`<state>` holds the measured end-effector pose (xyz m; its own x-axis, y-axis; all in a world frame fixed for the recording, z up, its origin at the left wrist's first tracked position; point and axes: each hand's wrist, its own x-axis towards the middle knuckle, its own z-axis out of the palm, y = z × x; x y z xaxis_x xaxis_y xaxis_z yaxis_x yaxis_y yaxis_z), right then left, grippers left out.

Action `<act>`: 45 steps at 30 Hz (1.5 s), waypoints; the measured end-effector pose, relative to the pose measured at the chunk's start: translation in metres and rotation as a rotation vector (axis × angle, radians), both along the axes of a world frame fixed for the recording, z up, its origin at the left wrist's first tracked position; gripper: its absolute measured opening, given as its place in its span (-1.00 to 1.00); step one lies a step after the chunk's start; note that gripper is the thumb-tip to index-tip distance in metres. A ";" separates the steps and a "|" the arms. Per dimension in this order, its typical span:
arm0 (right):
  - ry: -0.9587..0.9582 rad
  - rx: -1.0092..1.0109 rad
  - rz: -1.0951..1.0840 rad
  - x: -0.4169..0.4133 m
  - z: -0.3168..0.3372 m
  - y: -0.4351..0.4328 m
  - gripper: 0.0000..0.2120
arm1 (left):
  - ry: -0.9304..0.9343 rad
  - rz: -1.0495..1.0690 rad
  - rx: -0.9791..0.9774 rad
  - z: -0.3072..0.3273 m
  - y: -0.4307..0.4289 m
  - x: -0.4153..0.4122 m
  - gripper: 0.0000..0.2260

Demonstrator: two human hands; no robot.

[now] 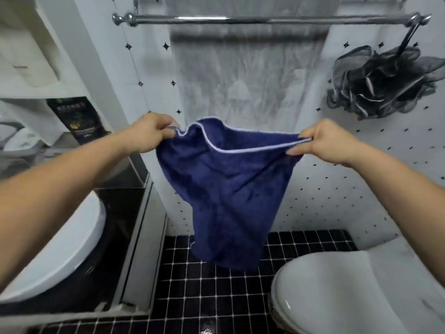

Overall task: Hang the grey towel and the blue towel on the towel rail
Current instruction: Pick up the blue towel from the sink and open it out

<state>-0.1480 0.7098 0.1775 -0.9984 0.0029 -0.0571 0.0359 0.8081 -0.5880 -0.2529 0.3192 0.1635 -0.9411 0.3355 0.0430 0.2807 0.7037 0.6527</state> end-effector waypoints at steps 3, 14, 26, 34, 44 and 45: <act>0.154 0.175 -0.271 -0.018 -0.004 0.030 -0.73 | -0.153 -0.030 0.167 0.000 -0.022 0.013 -0.80; -0.367 0.078 0.235 0.000 0.018 0.010 -0.72 | -0.399 -0.112 0.121 0.001 -0.033 0.041 -0.84; 0.004 0.028 -0.072 -0.013 0.029 0.011 -0.75 | -0.195 0.375 0.608 0.003 -0.028 0.017 -0.73; 0.024 0.078 -0.021 -0.019 0.025 0.015 -0.86 | -0.118 0.287 0.629 0.000 -0.032 0.006 -0.83; 0.078 -0.105 -0.114 -0.026 0.031 0.025 -0.68 | -0.032 0.323 0.477 -0.009 -0.024 0.004 -0.90; 0.093 -0.144 -0.133 -0.026 0.034 0.027 -0.62 | -0.024 0.336 0.503 -0.006 -0.023 0.002 -0.89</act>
